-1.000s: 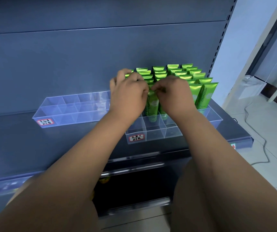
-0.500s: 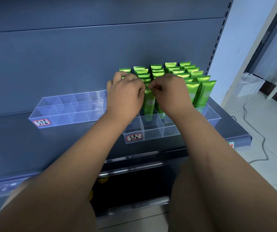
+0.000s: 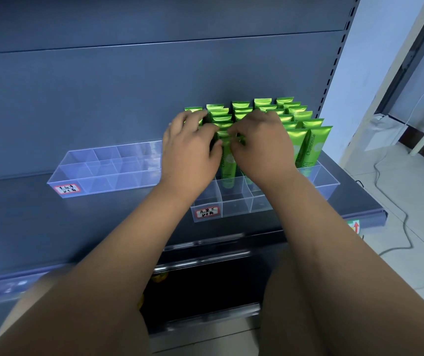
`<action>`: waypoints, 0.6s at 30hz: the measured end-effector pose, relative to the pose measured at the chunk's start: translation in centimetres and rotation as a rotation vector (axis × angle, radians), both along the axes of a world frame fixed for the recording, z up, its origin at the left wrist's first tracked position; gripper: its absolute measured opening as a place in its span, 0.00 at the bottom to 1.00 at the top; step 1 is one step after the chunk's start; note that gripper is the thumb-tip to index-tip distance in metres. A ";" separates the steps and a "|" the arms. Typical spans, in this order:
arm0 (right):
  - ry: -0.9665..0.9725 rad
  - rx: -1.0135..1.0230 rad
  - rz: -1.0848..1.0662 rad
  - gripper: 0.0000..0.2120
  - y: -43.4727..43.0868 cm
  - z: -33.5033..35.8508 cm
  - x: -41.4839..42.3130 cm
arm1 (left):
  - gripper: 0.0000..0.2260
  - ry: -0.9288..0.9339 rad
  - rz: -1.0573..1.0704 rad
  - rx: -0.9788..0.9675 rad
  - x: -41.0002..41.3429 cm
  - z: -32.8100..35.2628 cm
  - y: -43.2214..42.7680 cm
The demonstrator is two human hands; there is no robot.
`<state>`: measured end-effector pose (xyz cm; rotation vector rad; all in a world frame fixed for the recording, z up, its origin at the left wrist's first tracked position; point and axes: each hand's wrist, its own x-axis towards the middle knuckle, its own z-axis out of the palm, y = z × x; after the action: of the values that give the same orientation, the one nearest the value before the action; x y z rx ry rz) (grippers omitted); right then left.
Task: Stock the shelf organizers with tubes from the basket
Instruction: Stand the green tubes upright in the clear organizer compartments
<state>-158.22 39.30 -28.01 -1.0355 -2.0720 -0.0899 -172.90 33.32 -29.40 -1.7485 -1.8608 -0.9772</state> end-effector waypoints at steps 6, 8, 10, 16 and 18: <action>0.032 0.079 0.050 0.24 -3.7 0.5 -1.7 | 0.26 -0.031 0.225 -0.065 -1.1 0.8 -5.1; 0.011 0.026 0.121 0.27 -5.9 0.1 -3.0 | 0.29 -0.004 0.323 -0.101 -2.4 1.0 -8.2; -0.006 -0.045 0.186 0.29 -8.4 -0.1 -4.7 | 0.30 0.033 0.432 -0.114 -3.9 0.8 -12.1; -0.086 -0.100 0.482 0.32 -20.7 0.8 -13.4 | 0.32 0.004 0.791 -0.141 -8.4 -0.5 -29.1; -0.134 -0.093 0.638 0.32 -26.4 0.4 -17.2 | 0.32 -0.027 0.931 -0.156 -9.5 -1.3 -35.6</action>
<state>-175.39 12.93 -27.62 -0.3864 -2.4511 0.2683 -182.44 -2.30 -30.65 -0.7217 -2.4200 -0.4796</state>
